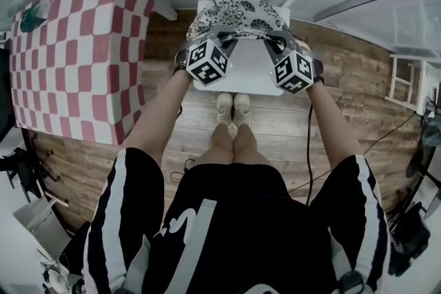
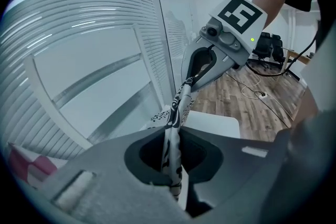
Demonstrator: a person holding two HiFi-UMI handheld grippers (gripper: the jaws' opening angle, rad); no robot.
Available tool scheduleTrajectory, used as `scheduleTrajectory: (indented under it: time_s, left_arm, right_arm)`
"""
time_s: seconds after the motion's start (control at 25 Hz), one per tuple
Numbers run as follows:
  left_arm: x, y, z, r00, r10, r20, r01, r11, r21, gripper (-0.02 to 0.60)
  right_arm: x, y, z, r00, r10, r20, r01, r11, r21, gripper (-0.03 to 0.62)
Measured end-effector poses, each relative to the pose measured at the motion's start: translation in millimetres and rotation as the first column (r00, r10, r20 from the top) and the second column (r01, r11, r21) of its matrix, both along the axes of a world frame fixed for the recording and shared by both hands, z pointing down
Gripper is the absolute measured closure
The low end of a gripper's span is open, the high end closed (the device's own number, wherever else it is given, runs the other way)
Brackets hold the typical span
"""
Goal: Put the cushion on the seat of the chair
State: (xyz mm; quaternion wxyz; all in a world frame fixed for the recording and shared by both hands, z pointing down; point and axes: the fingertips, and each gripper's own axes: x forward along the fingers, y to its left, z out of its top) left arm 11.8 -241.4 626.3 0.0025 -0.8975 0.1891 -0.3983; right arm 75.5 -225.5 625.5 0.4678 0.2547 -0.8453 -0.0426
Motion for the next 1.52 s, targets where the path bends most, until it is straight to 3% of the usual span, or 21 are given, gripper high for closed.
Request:
scheduleTrajectory:
  time_s: [0.44,1.52]
  left_arm:
    - [-2.7,17.8,29.7,0.998,-0.059,-0.015,0.058,0.995,-0.076,0.565]
    - [-1.5,83.6,108.2,0.998,-0.063,0.019,0.066,0.974,-0.215,0.563]
  right_arm:
    - [-2.1,17.3,28.1,1.000,0.010,0.011,-0.009,0.999,-0.051,0.585]
    - [-1.0,72.0,106.3,1.000,-0.005,-0.001,0.005,0.984,-0.180,0.585]
